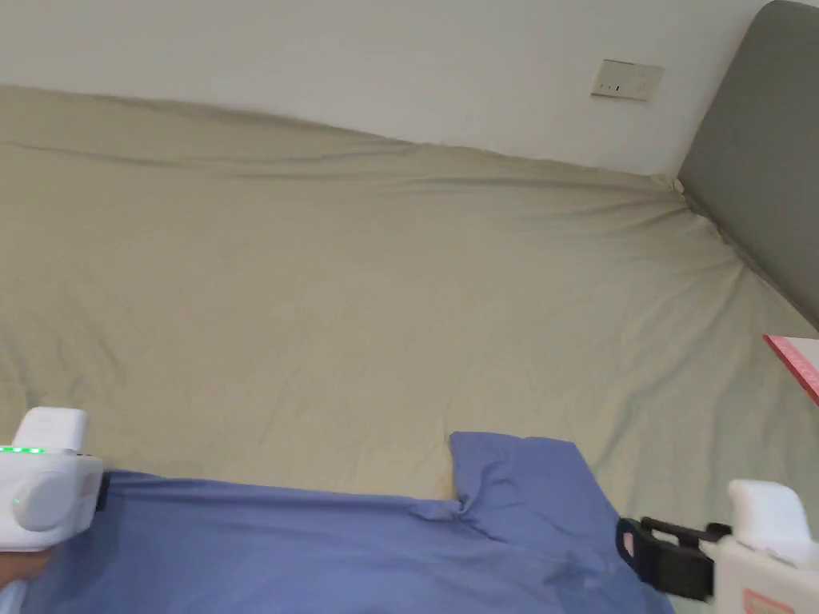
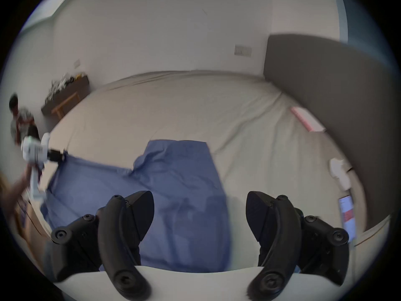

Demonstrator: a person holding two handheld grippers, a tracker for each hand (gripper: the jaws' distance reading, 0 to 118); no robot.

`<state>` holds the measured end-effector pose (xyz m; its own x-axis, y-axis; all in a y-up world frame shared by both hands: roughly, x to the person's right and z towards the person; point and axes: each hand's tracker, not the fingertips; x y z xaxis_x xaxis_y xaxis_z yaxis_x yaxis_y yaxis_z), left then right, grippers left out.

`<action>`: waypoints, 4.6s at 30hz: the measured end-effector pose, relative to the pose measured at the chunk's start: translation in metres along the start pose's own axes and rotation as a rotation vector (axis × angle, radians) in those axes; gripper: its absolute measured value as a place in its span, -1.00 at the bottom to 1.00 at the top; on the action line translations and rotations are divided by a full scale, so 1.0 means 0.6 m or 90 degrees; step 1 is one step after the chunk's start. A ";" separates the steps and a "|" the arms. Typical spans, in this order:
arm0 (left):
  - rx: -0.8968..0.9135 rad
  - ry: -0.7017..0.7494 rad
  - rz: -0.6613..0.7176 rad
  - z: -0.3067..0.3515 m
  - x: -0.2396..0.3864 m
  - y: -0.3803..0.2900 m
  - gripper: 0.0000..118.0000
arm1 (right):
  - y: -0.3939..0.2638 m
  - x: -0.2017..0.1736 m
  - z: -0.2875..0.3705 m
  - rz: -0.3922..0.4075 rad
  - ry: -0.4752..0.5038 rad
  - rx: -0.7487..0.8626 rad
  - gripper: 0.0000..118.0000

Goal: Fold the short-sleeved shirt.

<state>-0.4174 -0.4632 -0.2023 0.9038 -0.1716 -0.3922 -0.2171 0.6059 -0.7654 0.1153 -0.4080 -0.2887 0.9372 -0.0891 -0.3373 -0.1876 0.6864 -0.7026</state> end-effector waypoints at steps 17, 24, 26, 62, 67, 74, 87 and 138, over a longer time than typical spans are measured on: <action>-0.019 -0.065 0.018 -0.007 -0.023 0.015 -0.87 | 0.025 -0.027 -0.159 -0.044 0.021 -0.154 -0.98; 0.078 -0.066 -0.089 0.118 -0.077 -0.007 -0.88 | 0.042 0.012 -0.020 -0.145 0.143 -0.077 -0.98; 0.085 -0.097 -0.072 0.153 -0.100 -0.017 -0.88 | 0.040 0.017 0.018 -0.152 0.158 -0.062 -0.98; -0.122 -0.164 -0.090 0.174 -0.153 -0.323 -0.69 | -0.271 0.030 0.124 -0.017 0.122 -0.291 -0.98; -0.045 -0.059 -0.070 0.201 -0.180 -0.322 0.92 | -0.270 0.017 0.127 0.001 0.096 -0.299 -0.98; 0.088 -0.072 0.156 0.321 -0.208 -0.273 0.88 | -0.280 -0.001 0.132 0.030 0.058 -0.286 -0.96; 0.184 -0.049 0.151 0.436 -0.127 -0.275 -0.69 | -0.296 -0.082 0.235 0.097 -0.046 -0.056 0.01; -0.174 -0.796 0.445 0.014 -0.297 -0.335 1.00 | -0.171 -0.337 0.387 0.035 0.002 0.161 -0.98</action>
<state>-0.5316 -0.5478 0.0257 0.2802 0.9502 -0.1365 -0.6712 0.0923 -0.7355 0.0134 -0.2932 -0.0028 0.9263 -0.0487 -0.3736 -0.1588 0.8487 -0.5045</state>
